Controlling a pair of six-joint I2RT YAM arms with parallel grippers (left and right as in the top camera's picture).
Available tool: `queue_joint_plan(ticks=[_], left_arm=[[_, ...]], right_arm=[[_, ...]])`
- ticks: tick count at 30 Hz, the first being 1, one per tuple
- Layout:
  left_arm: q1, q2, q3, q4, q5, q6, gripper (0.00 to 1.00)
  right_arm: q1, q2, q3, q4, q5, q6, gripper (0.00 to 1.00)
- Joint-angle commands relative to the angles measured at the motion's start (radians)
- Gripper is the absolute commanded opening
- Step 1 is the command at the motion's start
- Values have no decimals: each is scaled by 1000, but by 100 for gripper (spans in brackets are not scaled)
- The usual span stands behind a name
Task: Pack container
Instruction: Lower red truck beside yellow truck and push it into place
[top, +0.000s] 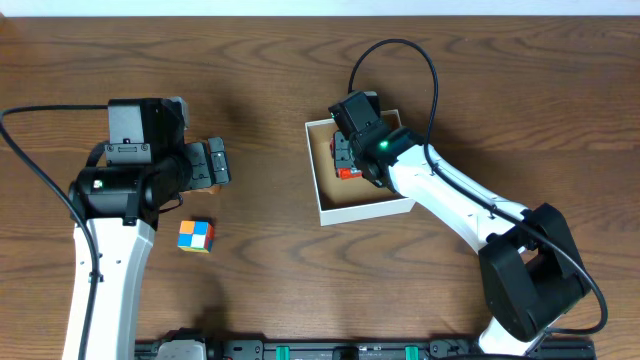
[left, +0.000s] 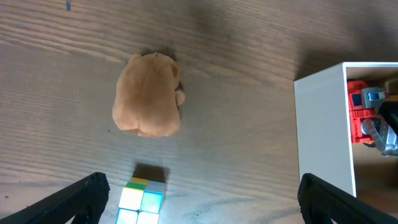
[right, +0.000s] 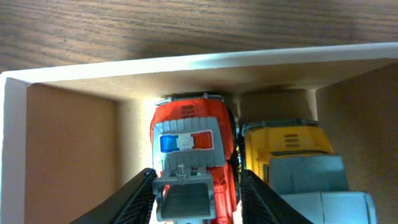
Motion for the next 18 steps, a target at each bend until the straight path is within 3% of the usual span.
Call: queue_joint_plan(ticks=[1,12,14,18], left_arm=[[0,0,18,-3,10,-2,98],[0,0,18,-3,10,-1,98],[0,0,18,-3,10,-2,98],[0,0,18,-3,10,-2,98]], right_arm=[[-8,8,21,16,34,-37,50],[-3,-51,109,13,19,-187,56],[5,-56,116,13,-34,-232,52],[28,-56,116,-19,-158,-318,31]])
